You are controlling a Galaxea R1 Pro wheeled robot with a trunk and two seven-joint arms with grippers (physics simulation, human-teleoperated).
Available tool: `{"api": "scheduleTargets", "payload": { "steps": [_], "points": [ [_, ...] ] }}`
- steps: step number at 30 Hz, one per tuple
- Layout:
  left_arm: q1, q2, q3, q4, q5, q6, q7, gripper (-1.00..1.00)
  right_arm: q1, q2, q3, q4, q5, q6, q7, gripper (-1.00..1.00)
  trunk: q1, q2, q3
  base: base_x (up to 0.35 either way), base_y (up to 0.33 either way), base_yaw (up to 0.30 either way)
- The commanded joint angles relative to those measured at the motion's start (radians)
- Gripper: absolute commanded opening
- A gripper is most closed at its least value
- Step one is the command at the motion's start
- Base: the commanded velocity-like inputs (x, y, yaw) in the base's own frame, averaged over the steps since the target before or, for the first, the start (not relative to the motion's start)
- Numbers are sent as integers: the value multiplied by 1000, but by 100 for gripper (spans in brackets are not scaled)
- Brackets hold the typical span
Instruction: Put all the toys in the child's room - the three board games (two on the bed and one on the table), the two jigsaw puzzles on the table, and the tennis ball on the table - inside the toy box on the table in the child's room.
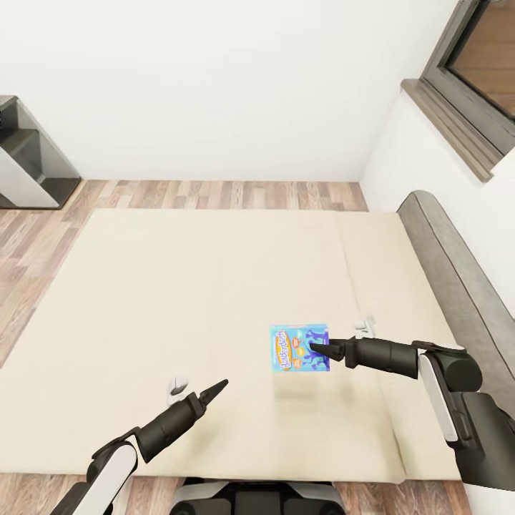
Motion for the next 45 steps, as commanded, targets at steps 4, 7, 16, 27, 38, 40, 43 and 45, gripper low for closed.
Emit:
{"api": "scheduleTargets", "payload": {
  "steps": [4,7,16,27,38,40,43,45],
  "points": [
    [-1,1,-1,0,11,6,1,100,-1,1,0,0,-7,8,2,-100,1,-1,5,0,0,0],
    [-1,1,-1,0,10,6,1,100,-1,1,1,0,-7,8,2,-100,1,-1,10,0,0,0],
    [-1,1,-1,0,8,6,1,100,-1,0,0,0,-7,9,2,-100,1,-1,25,0,0,0],
    [-1,1,-1,2,8,6,1,100,0,-3,-3,0,-8,12,2,-100,1,-1,43,0,0,0],
    [-2,-5,-3,3,6,6,1,100,-1,-6,-6,0,-10,14,3,-100,1,-1,61,0,0,0],
    [-2,-8,-2,4,5,6,1,100,-1,-6,-6,0,-10,14,3,-100,1,-1,64,0,0,0],
    [-2,-17,0,11,3,6,1,100,-1,-6,-6,0,-11,14,3,-100,1,-1,69,0,0,0],
    [-3,-21,-1,16,2,6,1,100,-1,-6,-6,0,-11,14,3,-100,1,-1,72,0,0,0]
  ]
}}
